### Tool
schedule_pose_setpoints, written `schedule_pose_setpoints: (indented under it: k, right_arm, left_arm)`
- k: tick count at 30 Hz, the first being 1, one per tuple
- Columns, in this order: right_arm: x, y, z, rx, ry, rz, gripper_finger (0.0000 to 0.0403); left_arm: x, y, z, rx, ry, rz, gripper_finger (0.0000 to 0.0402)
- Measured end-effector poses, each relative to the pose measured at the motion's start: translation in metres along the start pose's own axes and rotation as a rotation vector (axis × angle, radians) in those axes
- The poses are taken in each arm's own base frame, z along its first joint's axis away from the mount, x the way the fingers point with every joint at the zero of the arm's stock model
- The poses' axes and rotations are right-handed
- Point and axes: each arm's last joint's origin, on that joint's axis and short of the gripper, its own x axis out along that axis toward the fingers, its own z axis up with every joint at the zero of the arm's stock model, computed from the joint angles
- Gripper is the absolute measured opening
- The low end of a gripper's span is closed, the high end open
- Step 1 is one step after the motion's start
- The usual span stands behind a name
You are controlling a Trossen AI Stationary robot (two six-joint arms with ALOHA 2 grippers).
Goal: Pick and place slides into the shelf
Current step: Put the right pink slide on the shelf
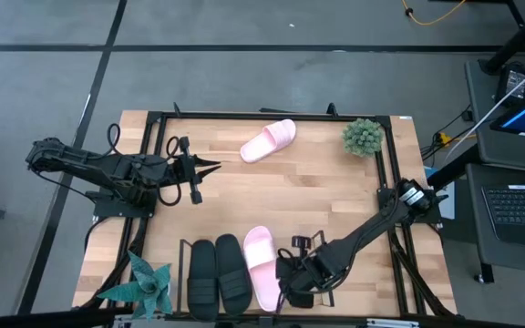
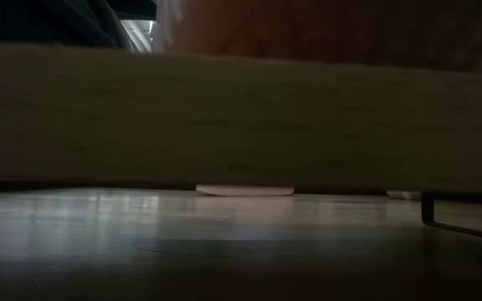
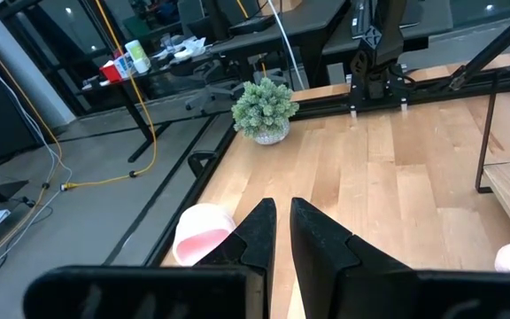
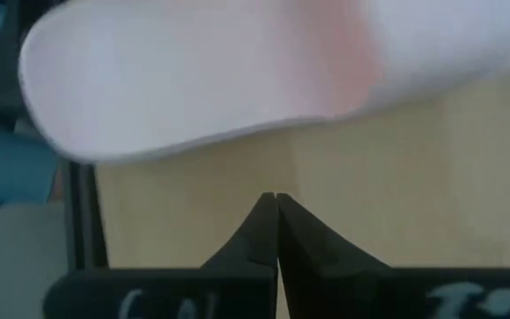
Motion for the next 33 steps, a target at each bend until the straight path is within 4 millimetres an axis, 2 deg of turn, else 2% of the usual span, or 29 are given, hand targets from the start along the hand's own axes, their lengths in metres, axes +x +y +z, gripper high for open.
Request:
schedule_pose_setpoints:
  k: [6, 16, 26, 33]
  right_arm:
    - [0.026, 0.009, -0.006, -0.069, 0.069, 0.007, 0.0002]
    - [0.042, 0.017, -0.005, -0.073, 0.076, 0.078, 0.0000]
    - [0.042, 0.024, 0.003, -0.057, -0.006, 0.146, 0.0000]
    - [0.043, 0.021, 0.007, -0.047, -0.021, 0.158, 0.0000]
  left_arm:
    - [0.000, 0.000, 0.000, -0.001, 0.000, 0.000, 0.0031]
    - [0.000, 0.000, 0.000, -0.025, 0.000, 0.000, 0.0031]
    - [0.000, 0.000, 0.000, -0.025, 0.000, 0.000, 0.0031]
    - [0.000, 0.000, 0.000, -0.024, 0.001, 0.000, 0.0031]
